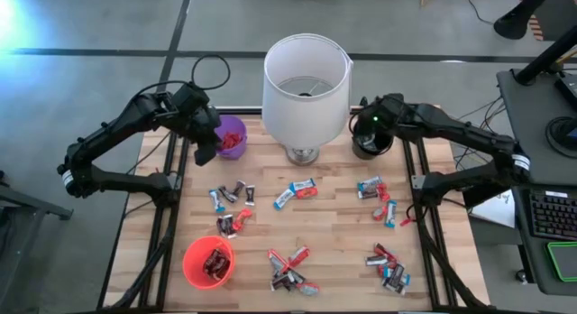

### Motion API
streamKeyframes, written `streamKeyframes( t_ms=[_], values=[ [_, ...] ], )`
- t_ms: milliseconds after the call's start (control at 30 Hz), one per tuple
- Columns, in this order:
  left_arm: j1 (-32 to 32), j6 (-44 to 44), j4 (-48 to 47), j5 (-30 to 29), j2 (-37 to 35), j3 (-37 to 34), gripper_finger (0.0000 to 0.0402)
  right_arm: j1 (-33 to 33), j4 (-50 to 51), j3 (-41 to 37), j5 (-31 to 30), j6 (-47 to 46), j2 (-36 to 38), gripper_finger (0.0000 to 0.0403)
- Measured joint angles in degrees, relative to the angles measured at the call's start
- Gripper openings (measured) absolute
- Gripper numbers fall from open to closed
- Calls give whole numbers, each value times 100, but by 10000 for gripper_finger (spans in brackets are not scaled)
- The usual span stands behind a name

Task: Sort candy
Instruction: Put the black chocolate into the orange bucket

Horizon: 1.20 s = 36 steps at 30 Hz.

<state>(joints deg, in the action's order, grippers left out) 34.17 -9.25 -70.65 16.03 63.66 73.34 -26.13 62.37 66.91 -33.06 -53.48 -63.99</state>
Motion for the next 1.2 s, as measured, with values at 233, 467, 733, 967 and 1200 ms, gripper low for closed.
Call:
streamKeyframes(
  t_ms=[233, 467, 733, 967, 1200],
  values=[
    [-203, 1378, 15, -53, 0, -23, 178, 0, 20, 38, -49, 9, 164, 132],
    [-1106, 2681, 243, -707, -7, -641, 180, 0, 36, 38, 57, 0, 172, 132],
    [-2304, 4162, 1170, -1160, -17, -1700, 180, 0, 35, 38, 502, -11, 168, 132],
    [-2639, 4966, 2047, -1468, -2, -2370, 180, 0, 37, 38, 611, -8, 168, 132],
    [-2656, 6032, 2899, -1519, 17, -2953, 180, 2, 48, 36, 763, 180, 168, 132]
  ],
)
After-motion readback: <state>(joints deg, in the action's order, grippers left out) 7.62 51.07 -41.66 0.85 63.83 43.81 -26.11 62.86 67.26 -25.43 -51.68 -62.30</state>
